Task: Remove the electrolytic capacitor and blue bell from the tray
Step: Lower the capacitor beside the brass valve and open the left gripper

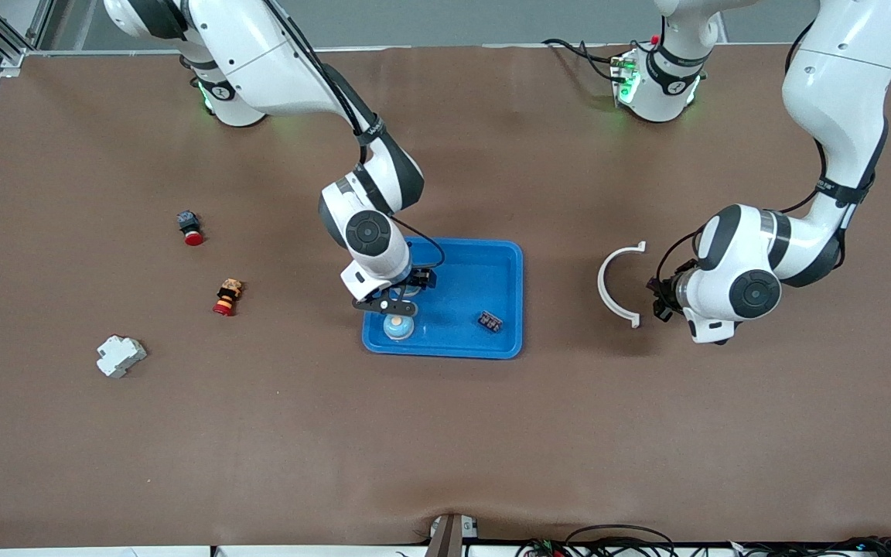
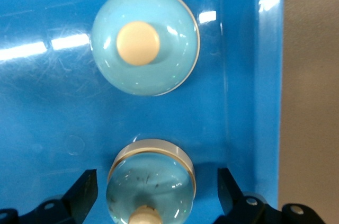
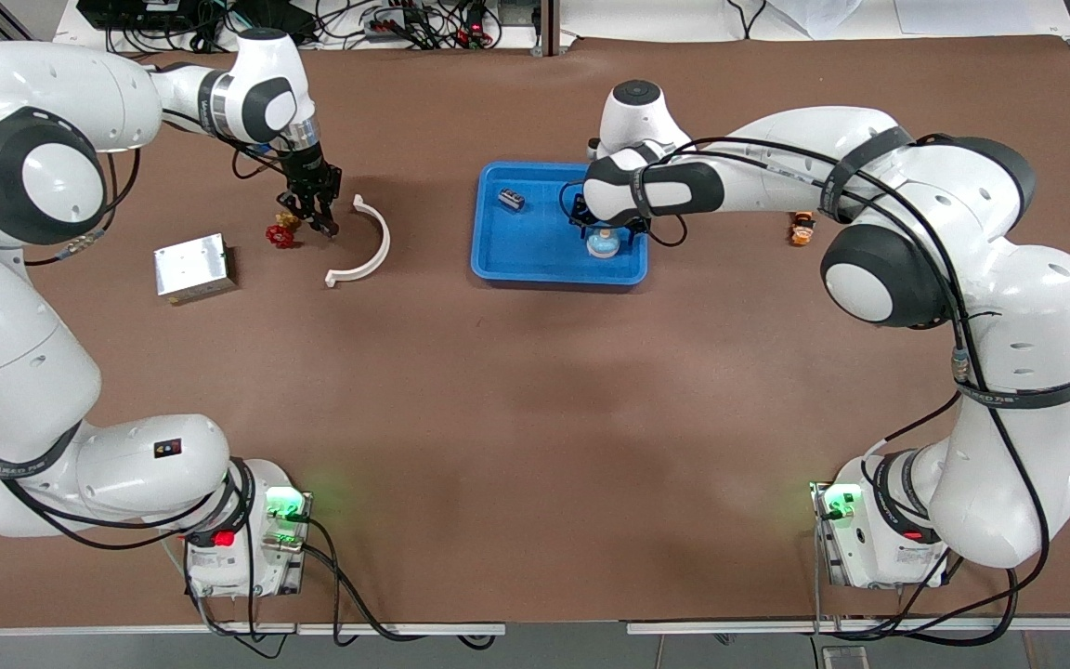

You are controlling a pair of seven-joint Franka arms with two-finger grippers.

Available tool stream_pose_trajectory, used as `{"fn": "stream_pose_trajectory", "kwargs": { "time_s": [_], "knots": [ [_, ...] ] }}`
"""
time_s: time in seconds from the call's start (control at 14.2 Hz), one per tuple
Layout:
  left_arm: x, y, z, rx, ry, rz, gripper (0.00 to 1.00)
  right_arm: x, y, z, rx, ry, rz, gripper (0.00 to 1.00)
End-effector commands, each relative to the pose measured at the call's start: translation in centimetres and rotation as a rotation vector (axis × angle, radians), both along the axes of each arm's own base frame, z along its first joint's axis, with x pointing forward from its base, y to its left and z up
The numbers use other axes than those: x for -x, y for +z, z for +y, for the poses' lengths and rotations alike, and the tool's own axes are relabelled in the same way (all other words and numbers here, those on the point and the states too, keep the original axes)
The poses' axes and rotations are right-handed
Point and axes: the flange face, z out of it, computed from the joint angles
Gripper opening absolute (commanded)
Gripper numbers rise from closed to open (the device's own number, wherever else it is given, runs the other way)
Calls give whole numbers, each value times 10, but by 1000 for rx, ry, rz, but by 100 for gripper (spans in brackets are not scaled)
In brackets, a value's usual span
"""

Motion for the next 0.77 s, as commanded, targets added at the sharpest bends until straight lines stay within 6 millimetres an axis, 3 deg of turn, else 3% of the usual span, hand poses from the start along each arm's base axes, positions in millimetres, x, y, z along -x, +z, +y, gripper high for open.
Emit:
{"fn": "stream_pose_trajectory", "kwargs": {
  "time_s": [0.0, 0.07, 0.21, 0.28, 0.35, 0.56, 0.7],
  "knots": [
    [0, 0, -10, -21, 27, -17, 19, 2, 0, 3, 9, 9, -17, 100],
    [0, 0, -10, -23, 28, -16, 38, 1, 0, 3, 6, 3, -16, 77],
    [0, 1, -11, -29, 13, -20, 100, 1, 0, 3, 6, 3, -16, 44],
    [0, 4, -13, -30, 10, -25, 100, 1, 0, 3, 6, 3, -16, 27],
    [-1, 8, -12, -33, 10, -27, 100, 0, 2, 3, 4, 3, -18, 18],
    [-8, 32, -15, -39, 15, -66, 100, 0, 2, 3, 4, 3, -18, 12],
    [-16, 53, -33, -19, 15, -75, 100, -1, 7, 4, 3, 6, -16, 12]
  ]
}}
